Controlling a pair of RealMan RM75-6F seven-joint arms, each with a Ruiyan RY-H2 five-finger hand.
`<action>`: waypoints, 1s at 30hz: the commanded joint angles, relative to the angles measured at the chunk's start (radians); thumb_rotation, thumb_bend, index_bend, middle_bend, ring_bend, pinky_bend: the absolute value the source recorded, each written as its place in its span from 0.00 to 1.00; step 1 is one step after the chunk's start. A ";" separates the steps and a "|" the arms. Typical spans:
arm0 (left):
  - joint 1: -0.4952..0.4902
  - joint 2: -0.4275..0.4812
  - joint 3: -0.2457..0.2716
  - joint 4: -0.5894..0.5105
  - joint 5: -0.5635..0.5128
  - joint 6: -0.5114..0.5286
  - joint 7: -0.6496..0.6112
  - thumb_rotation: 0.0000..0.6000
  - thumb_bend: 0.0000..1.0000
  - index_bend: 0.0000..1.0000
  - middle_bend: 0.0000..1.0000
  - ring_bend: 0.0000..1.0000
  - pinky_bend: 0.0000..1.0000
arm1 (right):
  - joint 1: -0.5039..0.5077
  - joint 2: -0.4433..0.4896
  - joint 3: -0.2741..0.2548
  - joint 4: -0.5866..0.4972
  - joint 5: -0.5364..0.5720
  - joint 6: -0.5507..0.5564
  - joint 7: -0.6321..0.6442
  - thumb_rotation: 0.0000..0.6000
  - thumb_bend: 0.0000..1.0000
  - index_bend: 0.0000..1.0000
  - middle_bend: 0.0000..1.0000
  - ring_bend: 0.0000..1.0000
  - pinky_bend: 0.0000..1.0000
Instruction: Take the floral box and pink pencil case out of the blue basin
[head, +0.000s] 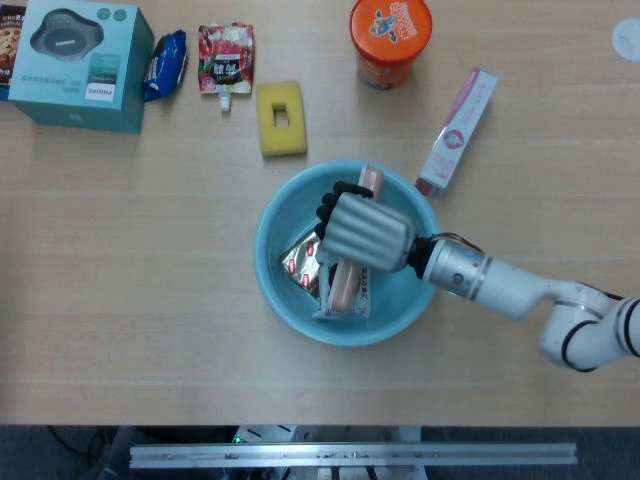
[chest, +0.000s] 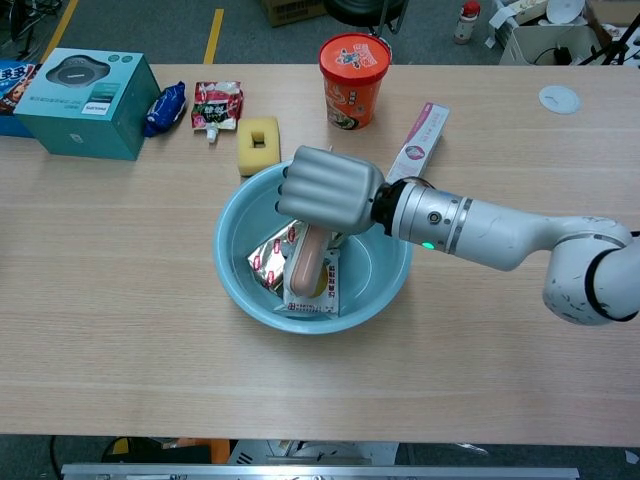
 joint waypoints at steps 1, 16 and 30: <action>0.000 0.002 0.000 -0.004 0.002 0.001 0.002 1.00 0.36 0.21 0.18 0.10 0.10 | -0.025 0.057 0.036 -0.048 0.014 0.052 0.020 1.00 0.14 0.75 0.60 0.55 0.64; -0.008 0.003 0.002 -0.030 0.021 0.002 0.028 1.00 0.36 0.21 0.18 0.10 0.10 | -0.082 0.194 0.146 -0.042 0.221 0.022 -0.004 1.00 0.14 0.75 0.60 0.55 0.64; 0.006 0.020 0.008 -0.056 0.026 0.024 0.038 1.00 0.36 0.21 0.18 0.10 0.10 | -0.024 0.035 0.215 0.117 0.466 -0.110 -0.233 1.00 0.14 0.69 0.55 0.50 0.63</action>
